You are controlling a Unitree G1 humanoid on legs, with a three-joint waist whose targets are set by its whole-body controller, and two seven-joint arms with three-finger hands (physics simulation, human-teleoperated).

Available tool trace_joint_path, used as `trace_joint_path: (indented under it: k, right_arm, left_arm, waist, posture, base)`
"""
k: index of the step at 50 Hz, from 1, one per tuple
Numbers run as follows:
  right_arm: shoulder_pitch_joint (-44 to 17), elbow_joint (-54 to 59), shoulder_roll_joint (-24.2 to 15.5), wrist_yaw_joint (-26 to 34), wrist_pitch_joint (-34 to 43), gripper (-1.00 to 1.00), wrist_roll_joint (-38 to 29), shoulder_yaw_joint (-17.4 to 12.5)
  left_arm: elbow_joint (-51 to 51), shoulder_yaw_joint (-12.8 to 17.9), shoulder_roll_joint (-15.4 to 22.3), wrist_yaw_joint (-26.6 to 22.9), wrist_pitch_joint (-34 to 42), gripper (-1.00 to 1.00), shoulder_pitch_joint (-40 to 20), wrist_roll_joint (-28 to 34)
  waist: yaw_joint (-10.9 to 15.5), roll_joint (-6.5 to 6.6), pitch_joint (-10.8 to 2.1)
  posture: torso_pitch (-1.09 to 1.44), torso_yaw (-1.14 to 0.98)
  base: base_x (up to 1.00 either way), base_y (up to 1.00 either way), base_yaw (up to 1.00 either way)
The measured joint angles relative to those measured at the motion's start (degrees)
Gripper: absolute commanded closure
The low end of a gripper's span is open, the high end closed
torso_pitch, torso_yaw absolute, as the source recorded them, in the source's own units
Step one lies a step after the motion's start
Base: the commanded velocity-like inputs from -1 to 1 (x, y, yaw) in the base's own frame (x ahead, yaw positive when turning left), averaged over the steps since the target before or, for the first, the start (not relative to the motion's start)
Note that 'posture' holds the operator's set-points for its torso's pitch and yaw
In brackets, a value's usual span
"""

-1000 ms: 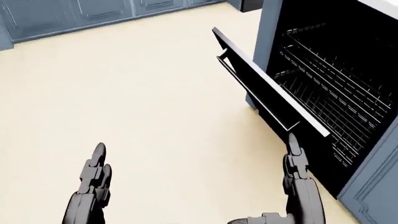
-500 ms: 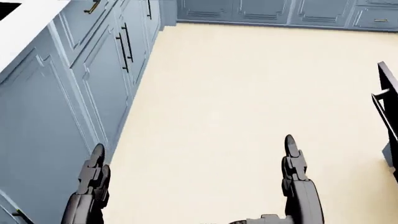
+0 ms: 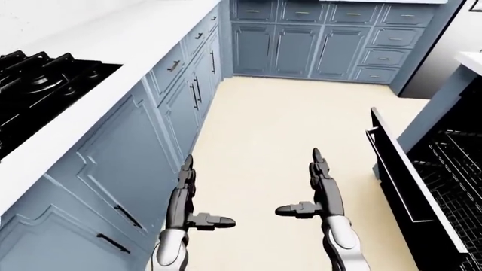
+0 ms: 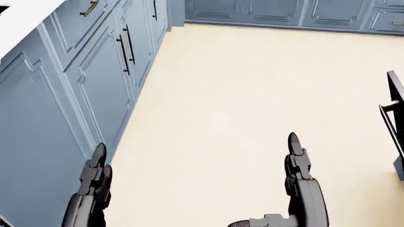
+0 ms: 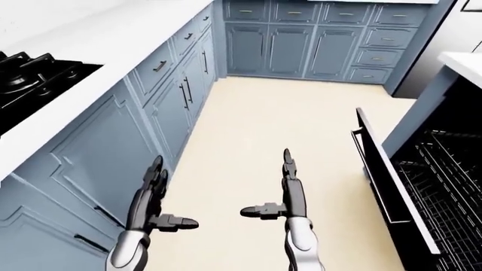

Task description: Close the dishwasher door

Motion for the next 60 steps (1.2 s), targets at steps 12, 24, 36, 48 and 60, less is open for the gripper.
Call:
trace_joint_path:
  k: [12,24,36,48,60]
  right_arm:
    - [0.52,0.29,-0.48,-0.49,0.42,-1.0,-0.09,-0.85]
    - [0.91,-0.17,-0.01,0.04,0.67,-1.0,-0.07,-0.07]
    - [1.29,-0.26,-0.55,-0.56,0.86,-1.0,-0.13,-1.33]
    - [0.74,0.45,0.21,0.02,0.53,-1.0,-0.13,0.47]
    - [0.79,-0.68,-0.63,-0.17,0.26,-1.0,-0.03,-1.04]
  left_arm:
    - [1.35,-1.37,-0.63,-0.37,-0.33,-1.0,-0.11,0.45]
    - [0.8,-0.19,-0.05,-0.01,0.05,-1.0,0.27,0.15]
    - [0.93,-1.5,-0.65,-0.67,0.17,-1.0,0.22,0.08]
    - [1.6,0.05,-0.04,0.03,-0.37,-1.0,0.24,0.2]
    - [1.13,-1.3,-0.82,-0.11,-0.51,-1.0,-0.28,0.14]
  waist:
    - [-1.12,1.01,1.49]
    - [-0.2,1.21,0.82]
    - [-1.39,-1.42,0.93]
    - [0.02,2.94,1.13]
    - [-1.35,-3.08,0.68]
  posture:
    - [0.0,0.0]
    - [0.0,0.0]
    - [0.0,0.0]
    - [0.0,0.0]
    - [0.0,0.0]
  base:
    - [0.0,-0.16,0.0]
    - [0.0,-0.16,0.0]
    - [0.0,-0.16,0.0]
    - [0.0,-0.16,0.0]
    - [0.0,-0.16,0.0]
